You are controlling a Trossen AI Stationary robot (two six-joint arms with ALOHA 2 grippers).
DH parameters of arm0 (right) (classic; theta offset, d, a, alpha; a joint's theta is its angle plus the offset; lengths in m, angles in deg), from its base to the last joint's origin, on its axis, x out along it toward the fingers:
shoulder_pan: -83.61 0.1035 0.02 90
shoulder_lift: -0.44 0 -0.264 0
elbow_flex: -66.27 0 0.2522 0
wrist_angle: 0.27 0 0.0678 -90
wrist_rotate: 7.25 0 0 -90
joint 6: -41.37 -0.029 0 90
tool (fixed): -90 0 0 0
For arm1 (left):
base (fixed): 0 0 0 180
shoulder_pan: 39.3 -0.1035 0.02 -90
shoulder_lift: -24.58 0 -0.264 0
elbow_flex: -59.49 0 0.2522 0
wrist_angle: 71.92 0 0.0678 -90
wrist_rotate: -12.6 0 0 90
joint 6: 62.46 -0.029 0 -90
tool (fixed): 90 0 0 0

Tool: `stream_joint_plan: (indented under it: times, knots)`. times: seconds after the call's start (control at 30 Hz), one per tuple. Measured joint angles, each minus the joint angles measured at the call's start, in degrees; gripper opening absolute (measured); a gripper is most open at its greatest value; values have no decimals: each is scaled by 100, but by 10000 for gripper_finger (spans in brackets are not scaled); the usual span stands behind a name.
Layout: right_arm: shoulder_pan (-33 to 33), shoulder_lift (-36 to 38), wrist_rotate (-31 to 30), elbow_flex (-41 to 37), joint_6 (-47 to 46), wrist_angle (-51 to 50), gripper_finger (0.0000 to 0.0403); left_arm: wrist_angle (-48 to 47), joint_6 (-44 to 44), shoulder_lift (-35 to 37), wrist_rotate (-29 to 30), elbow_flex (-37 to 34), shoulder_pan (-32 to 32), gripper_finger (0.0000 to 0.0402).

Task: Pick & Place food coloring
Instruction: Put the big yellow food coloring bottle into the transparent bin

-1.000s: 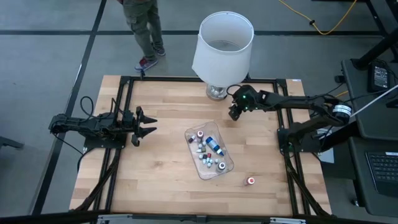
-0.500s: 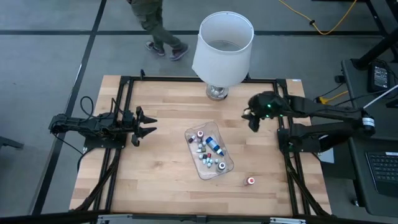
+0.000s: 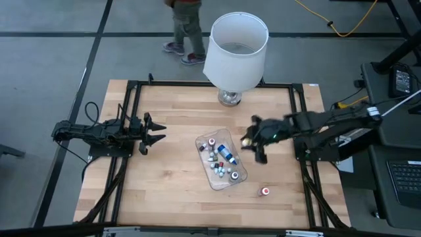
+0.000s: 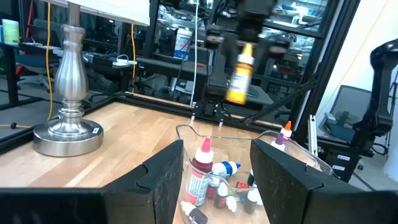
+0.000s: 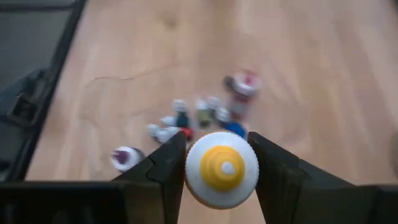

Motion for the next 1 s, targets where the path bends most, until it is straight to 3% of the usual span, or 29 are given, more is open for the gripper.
stream_joint_plan:
  times: [0.2,0.47,0.77,1.0]
  knots:
    - [625,-1184,65,753,478,434,159,0,-1,0,0,0,-1,182]
    - [772,-2509,554,1650,1206,529,160,0,-1,0,0,0,-1,182]
    - [966,-2925,807,1550,1485,617,160,1,0,-1,0,1,-1,182]
    - [1079,-3019,760,1163,1497,1352,160,0,0,0,0,0,-1,182]
